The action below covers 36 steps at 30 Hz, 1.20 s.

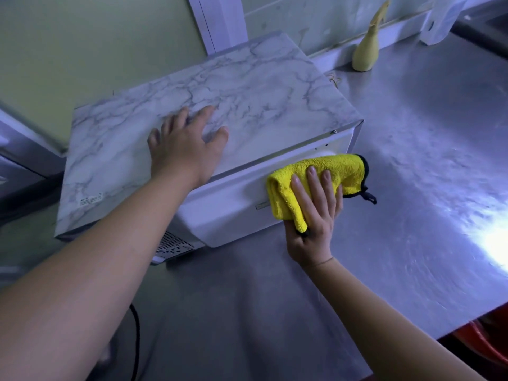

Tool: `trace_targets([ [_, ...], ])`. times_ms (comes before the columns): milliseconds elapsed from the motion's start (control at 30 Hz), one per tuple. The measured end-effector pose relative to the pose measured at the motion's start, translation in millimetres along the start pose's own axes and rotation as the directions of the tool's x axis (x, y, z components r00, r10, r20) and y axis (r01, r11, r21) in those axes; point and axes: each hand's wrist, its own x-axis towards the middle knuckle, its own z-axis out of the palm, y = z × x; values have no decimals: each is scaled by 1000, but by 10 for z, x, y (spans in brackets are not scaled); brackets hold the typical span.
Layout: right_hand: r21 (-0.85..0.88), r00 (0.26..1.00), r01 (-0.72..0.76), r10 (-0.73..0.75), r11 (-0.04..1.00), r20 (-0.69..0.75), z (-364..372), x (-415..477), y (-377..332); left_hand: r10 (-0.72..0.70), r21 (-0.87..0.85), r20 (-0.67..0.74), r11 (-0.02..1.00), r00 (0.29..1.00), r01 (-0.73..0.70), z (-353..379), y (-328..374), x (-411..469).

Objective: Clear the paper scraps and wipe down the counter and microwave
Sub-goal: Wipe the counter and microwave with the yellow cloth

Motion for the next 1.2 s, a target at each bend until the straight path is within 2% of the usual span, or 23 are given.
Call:
trace_targets([
  [233, -7, 991, 90, -89, 996, 99, -127, -181, 247, -20, -11, 7, 1000, 1000, 20, -25, 23, -7],
  [333, -84, 963, 138, -114, 987, 245, -295, -422, 494, -25, -16, 8, 1000, 1000, 26, -36, 35, -16],
  [367, -93, 945, 107, -72, 990, 319, -368, -511, 580, -25, -20, 11, 999, 1000, 25, -38, 35, -21],
  [400, -80, 918, 15, 18, 997, 395, -448, -584, 641, -24, -24, 16, 999, 1000, 24, -41, 35, -27],
  [467, -5, 804, -287, 243, 958, 542, -584, -667, 660, -23, -28, 19, 999, 1000, 23, -46, 25, -28],
  [500, 64, 764, -412, 306, 909, 568, -629, -658, 624, -24, -25, 20, 999, 1000, 25, -45, 19, -20],
  [567, 260, 723, -649, 474, 715, 502, -708, -543, 443, -27, -25, 19, 999, 999, 28, -39, 7, -4],
  [600, 381, 682, -731, 591, 566, 431, -738, -450, 317, -27, -29, 12, 999, 1000, 28, -33, 3, 6],
  [633, 486, 640, -746, 694, 455, 331, -753, -364, 226, -25, -34, 2, 999, 1000, 25, -27, 2, 13],
  [667, 564, 617, -711, 758, 421, 212, -764, -271, 147, -21, -39, -7, 999, 1000, 21, -19, 0, 20],
  [700, 607, 609, -664, 787, 437, 99, -771, -161, 83, -17, -42, -12, 999, 1000, 17, -13, -4, 27],
  [767, 686, 621, -567, 784, 456, -7, -753, 102, 12, -15, -37, -17, 999, 1000, 14, -7, -14, 36],
  [833, 716, 630, -544, 777, 438, 3, -645, 359, 73, -12, -32, -22, 999, 1000, 11, -3, -18, 38],
  [900, 667, 609, -613, 791, 423, 58, -481, 526, 170, -6, -30, -29, 1000, 1000, 5, -3, -15, 44],
  [967, 634, 489, -706, 865, 316, 114, -282, 487, 272, -5, -29, -32, 1000, 999, 4, -3, -15, 49],
  [1067, 640, 175, -769, 966, 12, 192, -60, 168, 279, -8, -22, -29, 1000, 1000, 8, 5, -14, 59],
  [1100, 643, 96, -761, 966, -83, 238, -24, 74, 218, -8, -23, -25, 1000, 1000, 7, 1, -12, 59],
  [1200, 661, -53, -690, 930, -297, 363, 46, -11, 16, -6, -24, -28, 1000, 1000, 6, -11, -7, 47],
])
